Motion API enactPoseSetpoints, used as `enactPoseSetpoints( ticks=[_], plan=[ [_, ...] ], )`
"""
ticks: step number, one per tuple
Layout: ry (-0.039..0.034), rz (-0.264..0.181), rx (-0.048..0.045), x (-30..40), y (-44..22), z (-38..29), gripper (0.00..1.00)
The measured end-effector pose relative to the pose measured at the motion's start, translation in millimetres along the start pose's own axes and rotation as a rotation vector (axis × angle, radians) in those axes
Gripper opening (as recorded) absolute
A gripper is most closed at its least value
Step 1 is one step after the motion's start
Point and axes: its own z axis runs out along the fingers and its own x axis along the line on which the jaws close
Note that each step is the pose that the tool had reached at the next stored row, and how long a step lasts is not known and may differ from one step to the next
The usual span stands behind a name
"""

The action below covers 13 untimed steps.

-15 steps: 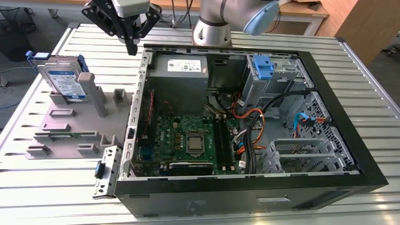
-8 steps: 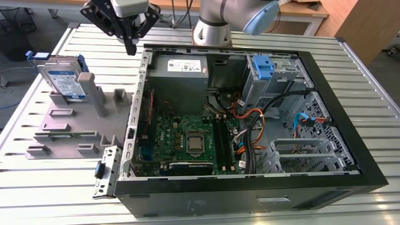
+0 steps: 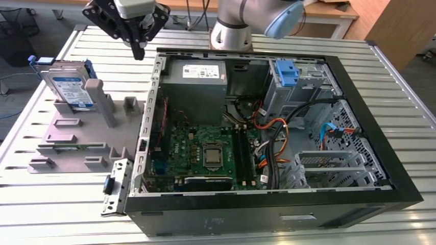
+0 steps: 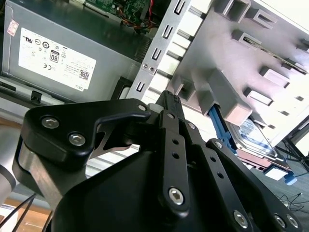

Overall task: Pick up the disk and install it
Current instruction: 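Reach for the disk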

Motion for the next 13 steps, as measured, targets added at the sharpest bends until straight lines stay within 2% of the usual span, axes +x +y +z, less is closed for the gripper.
enactPoseSetpoints(
  ticks=[9,13],
  plan=[
    [0.0,0.0,0.0,10.7,-0.4,-0.1,0.11],
    [0.0001,0.0,0.0001,11.7,-0.4,-0.2,0.11]
  ],
)
